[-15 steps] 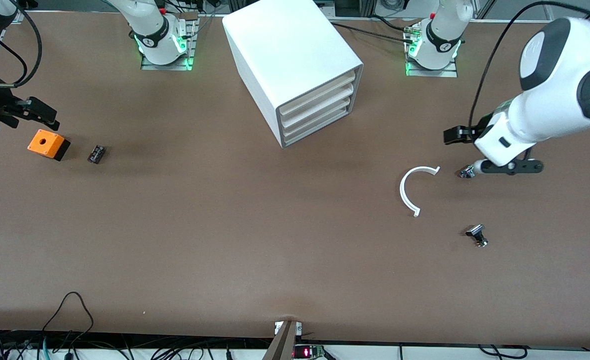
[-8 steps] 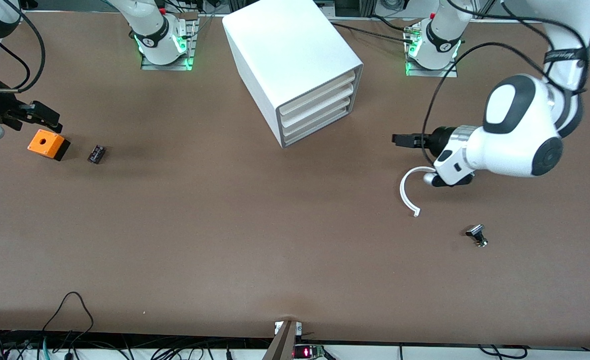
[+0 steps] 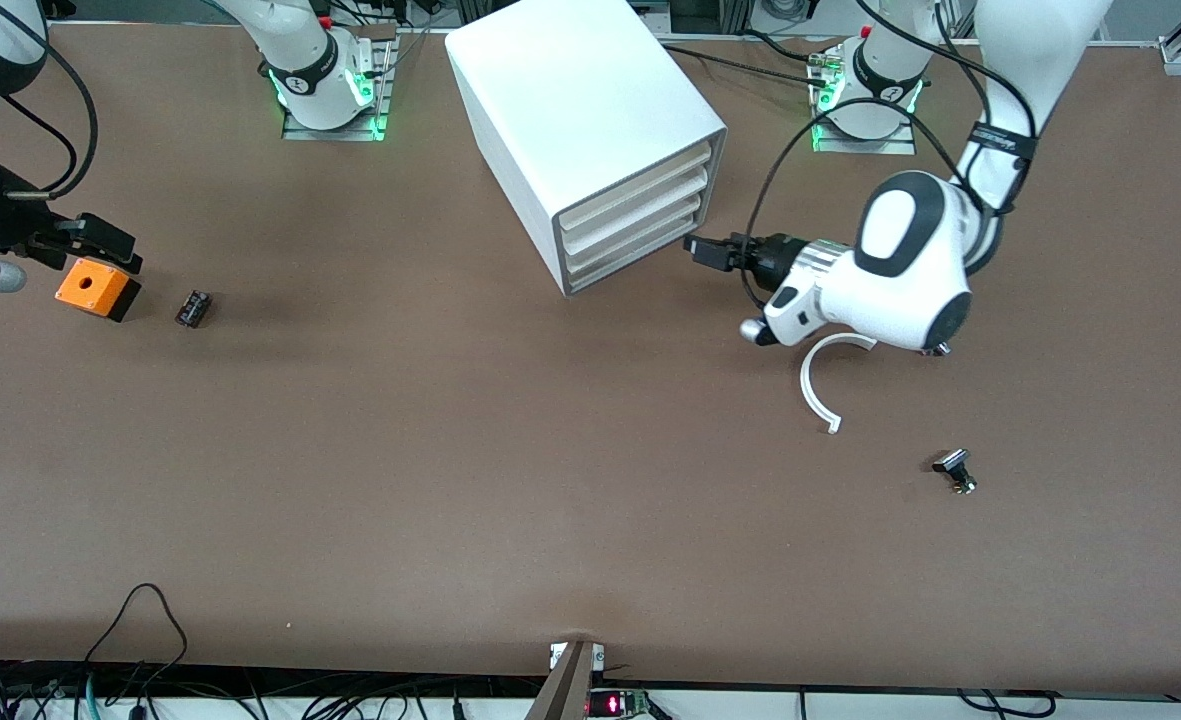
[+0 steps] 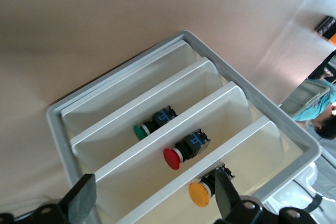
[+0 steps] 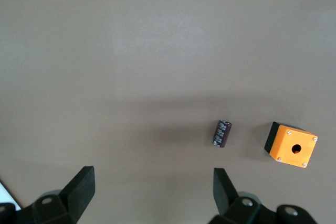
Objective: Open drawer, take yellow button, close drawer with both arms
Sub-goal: 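Reach the left gripper to the bottom drawer handle and pull it open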
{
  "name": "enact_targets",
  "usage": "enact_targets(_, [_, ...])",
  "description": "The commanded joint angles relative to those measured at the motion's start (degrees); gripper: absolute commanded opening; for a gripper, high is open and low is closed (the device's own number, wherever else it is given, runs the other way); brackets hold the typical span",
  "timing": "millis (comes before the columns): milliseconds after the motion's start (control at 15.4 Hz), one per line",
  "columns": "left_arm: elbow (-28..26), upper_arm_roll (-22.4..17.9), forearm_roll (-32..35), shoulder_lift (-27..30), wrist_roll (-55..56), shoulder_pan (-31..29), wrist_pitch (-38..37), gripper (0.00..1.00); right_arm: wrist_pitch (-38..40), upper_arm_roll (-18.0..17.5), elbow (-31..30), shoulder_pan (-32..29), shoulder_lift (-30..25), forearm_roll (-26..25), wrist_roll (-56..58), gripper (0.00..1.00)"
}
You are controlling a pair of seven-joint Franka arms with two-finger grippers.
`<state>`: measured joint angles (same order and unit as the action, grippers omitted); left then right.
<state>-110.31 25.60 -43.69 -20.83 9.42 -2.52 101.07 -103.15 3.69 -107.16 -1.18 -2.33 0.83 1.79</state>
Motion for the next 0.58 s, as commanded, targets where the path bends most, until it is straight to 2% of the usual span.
enact_targets(0, [-3.2,2.8,-2.9,0.7,-5.2,-0.5,2.1,1.00,-1.3,-0.3,1.0,0.3,1.9,1.1,-0.8,1.00])
enact_targets(195, [-5.8,5.5,-3.2,1.3,-7.6,-0.5,3.6,1.00,-2.7,-0.4,1.0,0.4,3.4,1.2,-0.8,1.00])
enact_targets(519, [-9.3,7.7,-4.6,2.6,-10.2,-0.6,3.6,1.00,-3.6,-0.5,3.1,2.5,7.3,1.1,-1.1,1.00])
